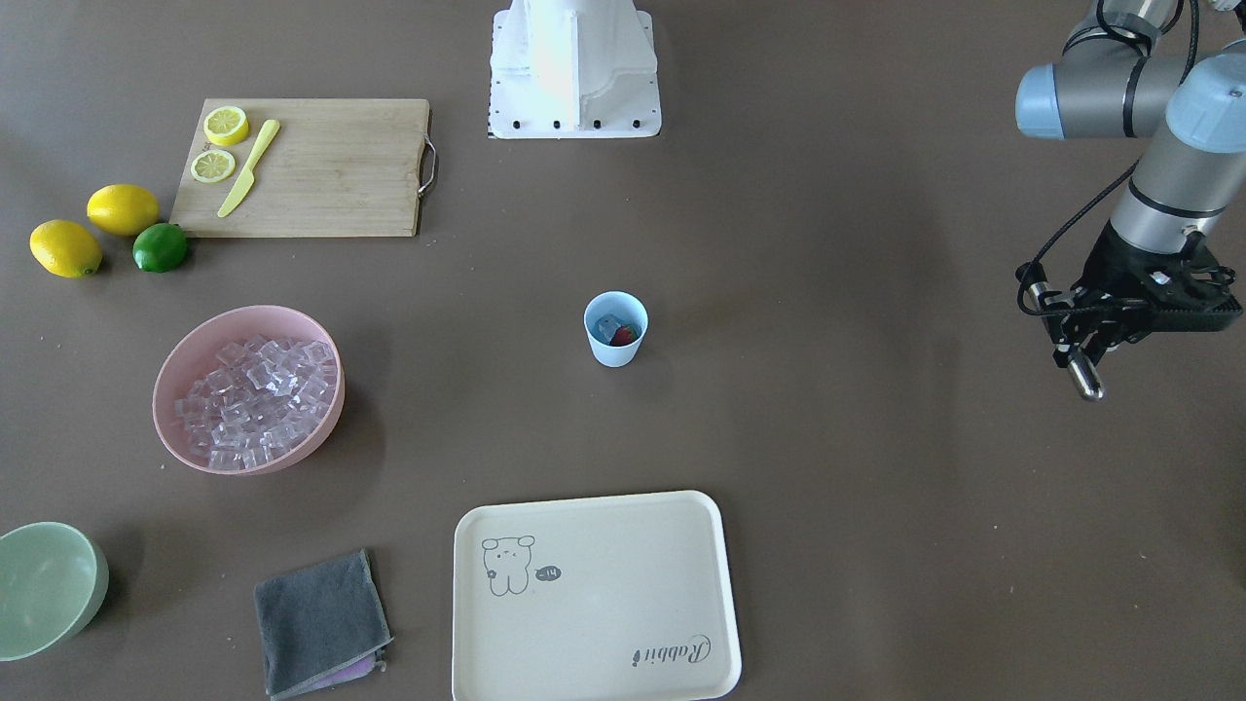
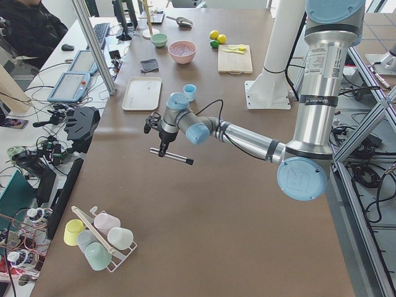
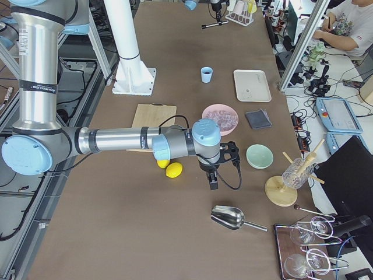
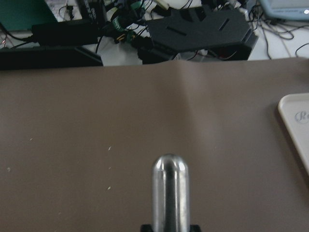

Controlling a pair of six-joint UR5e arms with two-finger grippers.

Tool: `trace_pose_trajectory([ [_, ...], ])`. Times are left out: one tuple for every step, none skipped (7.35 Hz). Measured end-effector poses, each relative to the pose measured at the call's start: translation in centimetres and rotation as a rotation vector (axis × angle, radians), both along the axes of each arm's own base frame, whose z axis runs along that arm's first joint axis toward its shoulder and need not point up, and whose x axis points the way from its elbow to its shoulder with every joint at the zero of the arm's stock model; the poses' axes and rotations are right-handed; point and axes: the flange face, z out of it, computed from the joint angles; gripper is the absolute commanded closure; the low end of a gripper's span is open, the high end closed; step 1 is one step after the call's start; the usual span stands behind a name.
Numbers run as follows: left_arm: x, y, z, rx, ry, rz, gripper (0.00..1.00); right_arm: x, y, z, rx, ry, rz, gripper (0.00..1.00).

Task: Mash ice and strawberries in cup
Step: 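Lower the pestle onto the table and open the left gripper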

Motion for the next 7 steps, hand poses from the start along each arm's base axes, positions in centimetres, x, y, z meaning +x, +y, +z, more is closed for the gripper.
trace_pose_trajectory([
  [0.5,0.0,2.3,-0.005,-0.042,0.034,1.0,0.0,-0.2,-0.1,0.003,0.0,0.0,0.01],
  [2.4,-1.9,4.0,0.0,-0.081,0.084,1.0,0.0,-0.1,-0.3,0.006,-0.001,0.001,0.01],
  [4.5,-4.2,5.1,0.0,-0.103,0.117,1.0,0.1,0.1,-0.5,0.009,-0.001,0.004,0.01],
  [5.6,-5.5,5.5,-0.002,-0.111,0.133,0.78,0.5,0.2,-0.7,0.013,0.0,0.012,0.01],
  [6.0,-6.0,5.4,-0.001,-0.109,0.139,0.53,1.0,0.2,-0.8,0.017,0.001,0.021,0.01],
  [6.2,-6.1,4.8,0.007,-0.103,0.139,0.17,1.4,0.2,-1.0,0.021,0.001,0.028,0.01],
  [6.0,-6.2,4.0,0.021,-0.093,0.133,0.03,1.8,0.3,-1.1,0.023,-0.003,0.036,0.01],
])
